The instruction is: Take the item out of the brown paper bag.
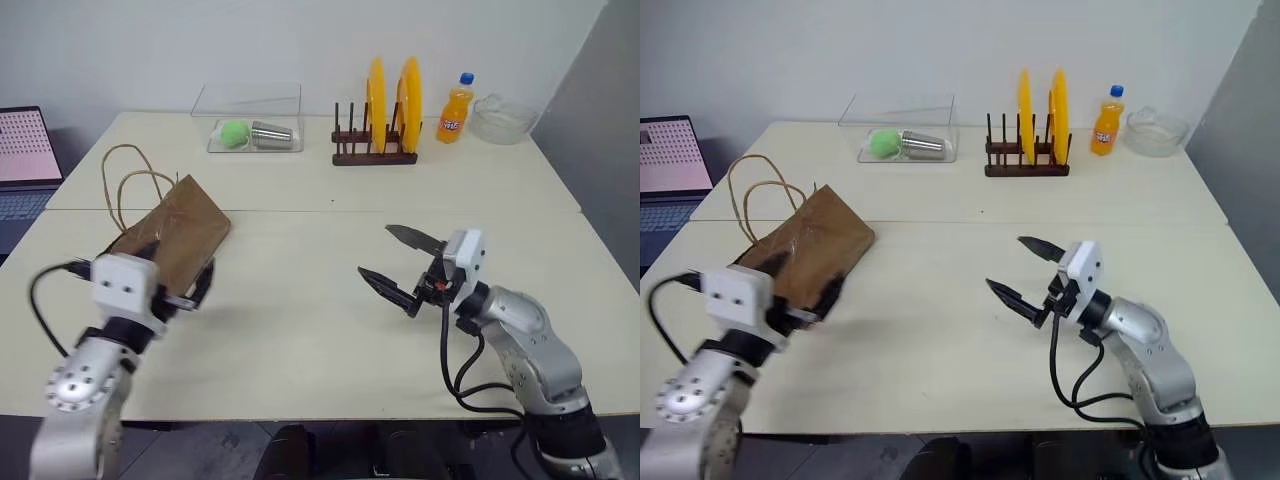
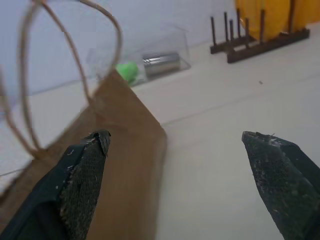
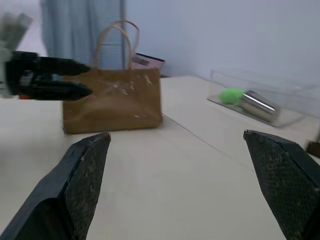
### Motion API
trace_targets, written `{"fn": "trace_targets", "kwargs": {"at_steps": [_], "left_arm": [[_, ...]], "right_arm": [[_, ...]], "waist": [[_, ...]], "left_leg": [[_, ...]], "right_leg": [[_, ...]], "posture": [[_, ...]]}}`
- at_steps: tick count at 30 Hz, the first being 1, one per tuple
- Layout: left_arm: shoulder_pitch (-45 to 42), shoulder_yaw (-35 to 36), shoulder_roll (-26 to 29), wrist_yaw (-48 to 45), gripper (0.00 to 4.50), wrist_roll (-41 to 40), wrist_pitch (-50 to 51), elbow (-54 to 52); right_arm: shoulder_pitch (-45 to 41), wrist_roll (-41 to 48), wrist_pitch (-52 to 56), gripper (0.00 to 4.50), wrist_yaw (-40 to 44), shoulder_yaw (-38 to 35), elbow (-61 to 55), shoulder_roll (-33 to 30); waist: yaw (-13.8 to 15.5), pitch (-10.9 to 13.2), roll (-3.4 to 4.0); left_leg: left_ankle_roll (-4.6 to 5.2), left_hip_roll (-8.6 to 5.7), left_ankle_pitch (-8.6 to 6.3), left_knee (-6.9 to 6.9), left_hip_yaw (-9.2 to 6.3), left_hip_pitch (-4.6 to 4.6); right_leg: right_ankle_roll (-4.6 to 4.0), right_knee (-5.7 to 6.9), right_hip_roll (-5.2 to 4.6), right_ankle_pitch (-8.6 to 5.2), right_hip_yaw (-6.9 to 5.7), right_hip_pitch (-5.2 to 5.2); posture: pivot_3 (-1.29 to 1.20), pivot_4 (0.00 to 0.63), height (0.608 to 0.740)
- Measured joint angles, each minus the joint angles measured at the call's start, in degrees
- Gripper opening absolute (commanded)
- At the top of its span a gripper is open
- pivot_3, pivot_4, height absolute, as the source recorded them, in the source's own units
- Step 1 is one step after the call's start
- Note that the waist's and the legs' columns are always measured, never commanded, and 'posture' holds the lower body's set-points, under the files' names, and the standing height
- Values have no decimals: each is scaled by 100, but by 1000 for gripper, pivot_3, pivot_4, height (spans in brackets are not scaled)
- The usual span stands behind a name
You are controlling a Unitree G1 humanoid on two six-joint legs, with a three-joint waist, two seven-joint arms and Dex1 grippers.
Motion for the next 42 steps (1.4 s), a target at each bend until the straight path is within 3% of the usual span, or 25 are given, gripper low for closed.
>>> {"fn": "trace_targets", "kwargs": {"at_steps": [7,11,16,21,30,40,42], "left_arm": [[-211,1311,518,93,4481,-1386,1122,-118],[-457,1569,1057,-22,4481,-1733,1470,181],[-1176,1375,1896,-424,4481,-1748,1639,1311],[-2066,746,2538,-1060,4481,-1464,1389,2537],[-3077,-312,2868,-2111,4481,-963,1008,3981],[-4004,-758,2835,-2410,4481,-553,665,4765],[-4170,-823,2827,-2461,4100,-521,613,4892]], "right_arm": [[-737,319,327,4500,476,63,321,7],[-865,321,344,4500,561,76,427,53],[-955,323,396,4500,594,115,361,91],[-997,326,501,4500,542,119,112,91],[-1011,366,764,4500,444,147,-336,-21],[-1020,368,860,4500,269,131,-470,-79],[-1019,364,861,4500,267,131,-474,-98]], "waist": [[0,3,-4],[17,3,-4],[2,4,-4],[-1,5,-3],[0,4,-4],[-2,4,-5],[-2,4,-5]], "left_leg": [[0,0,0,3,-6,-5],[0,0,0,3,-8,2],[-1,-1,1,1,-4,2],[-2,-1,0,-2,-3,-5],[-5,-1,1,2,-3,-67],[-4,-3,1,3,2,-79],[-4,-3,1,4,3,-78]], "right_leg": [[-1,1,-1,1,-5,-4],[-1,3,-1,1,-7,2],[-3,5,-1,1,-4,-2],[-3,-1,-2,1,-3,-8],[-31,7,-4,19,-3,-74],[-31,9,-7,20,-5,-83],[-31,10,-7,20,-4,-83]], "posture": [[0,150,740],[0,150,740],[0,150,740],[0,150,740],[0,150,740],[0,150,740],[0,150,740]]}}
